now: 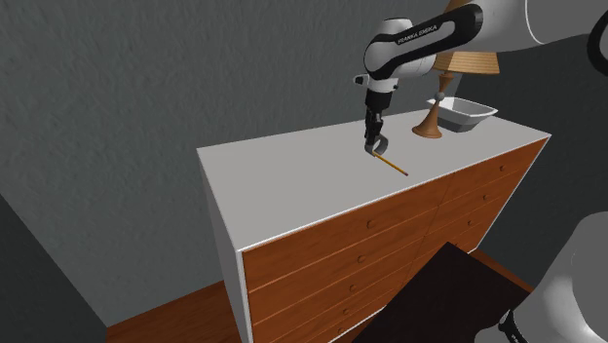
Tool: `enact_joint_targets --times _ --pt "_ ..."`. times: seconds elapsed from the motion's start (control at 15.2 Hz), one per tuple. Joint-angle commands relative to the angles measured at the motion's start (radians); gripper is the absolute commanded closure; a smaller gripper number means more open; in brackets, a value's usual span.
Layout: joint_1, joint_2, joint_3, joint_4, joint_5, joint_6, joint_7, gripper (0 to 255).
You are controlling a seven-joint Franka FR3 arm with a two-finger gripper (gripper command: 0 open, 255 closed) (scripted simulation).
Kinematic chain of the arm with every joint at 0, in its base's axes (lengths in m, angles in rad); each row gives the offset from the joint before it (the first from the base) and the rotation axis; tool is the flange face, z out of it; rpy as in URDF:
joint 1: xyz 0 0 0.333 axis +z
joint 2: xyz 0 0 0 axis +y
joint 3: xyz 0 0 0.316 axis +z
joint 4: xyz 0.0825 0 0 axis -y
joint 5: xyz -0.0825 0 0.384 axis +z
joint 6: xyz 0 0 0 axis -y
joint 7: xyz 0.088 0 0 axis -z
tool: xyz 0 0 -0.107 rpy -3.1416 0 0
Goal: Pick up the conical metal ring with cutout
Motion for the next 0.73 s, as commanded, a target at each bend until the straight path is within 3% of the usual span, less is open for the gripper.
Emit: enact_joint_targets --times 0.0,0.66 --pt "0.0 -0.006 -0.001 0.013 -0.003 -0.019 0.001 255" --pt "0.001 -0.028 -0.002 0.122 -0.013 -0.149 0.008 255"
